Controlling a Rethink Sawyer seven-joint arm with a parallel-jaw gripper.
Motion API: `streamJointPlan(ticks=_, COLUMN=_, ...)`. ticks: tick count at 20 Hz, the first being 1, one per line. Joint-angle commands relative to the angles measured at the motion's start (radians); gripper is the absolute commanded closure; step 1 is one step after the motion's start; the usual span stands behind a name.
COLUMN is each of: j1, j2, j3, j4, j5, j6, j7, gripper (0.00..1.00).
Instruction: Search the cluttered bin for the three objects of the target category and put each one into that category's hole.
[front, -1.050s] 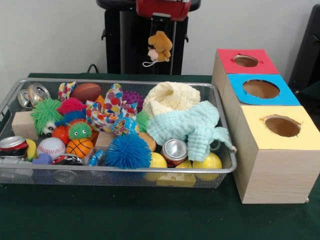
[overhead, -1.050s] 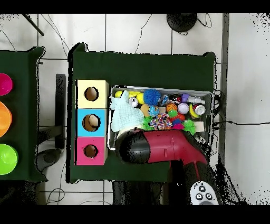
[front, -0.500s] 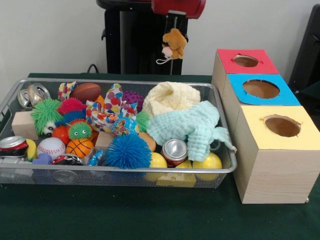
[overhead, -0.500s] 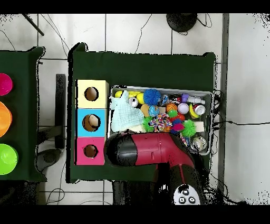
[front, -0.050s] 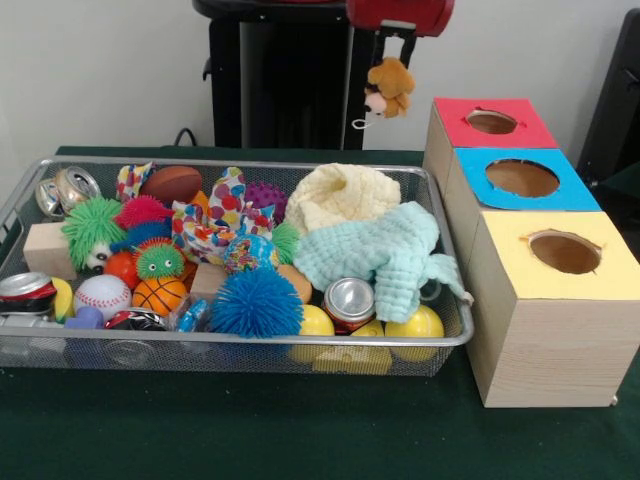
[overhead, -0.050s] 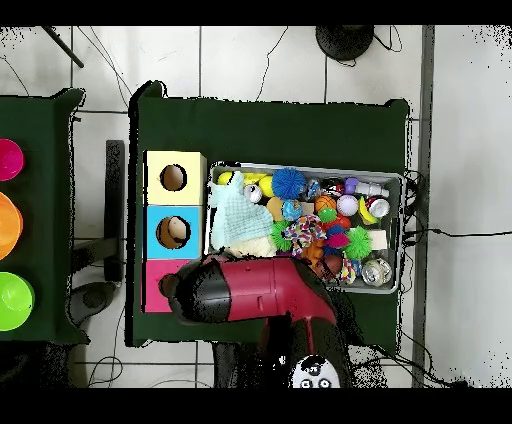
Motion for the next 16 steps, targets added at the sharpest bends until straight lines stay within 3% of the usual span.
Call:
streamJointPlan(ticks=1, j1=0.069, j2=0.035, j3=-0.075, j4=0.082, j5=0.07, j6=-0.068, j7=0.343, gripper=1.0)
streamJointPlan(ticks=9, j1=0.137, j2=0.048, j3=-0.136, j4=0.08, j5=0.115, j6=-0.081, j7=0.339, gripper=1.0)
streamJointPlan(ticks=16, j1=0.206, j2=0.066, j3=-0.169, j4=0.086, j5=0.143, j6=-0.103, j7=0.389, gripper=1.0)
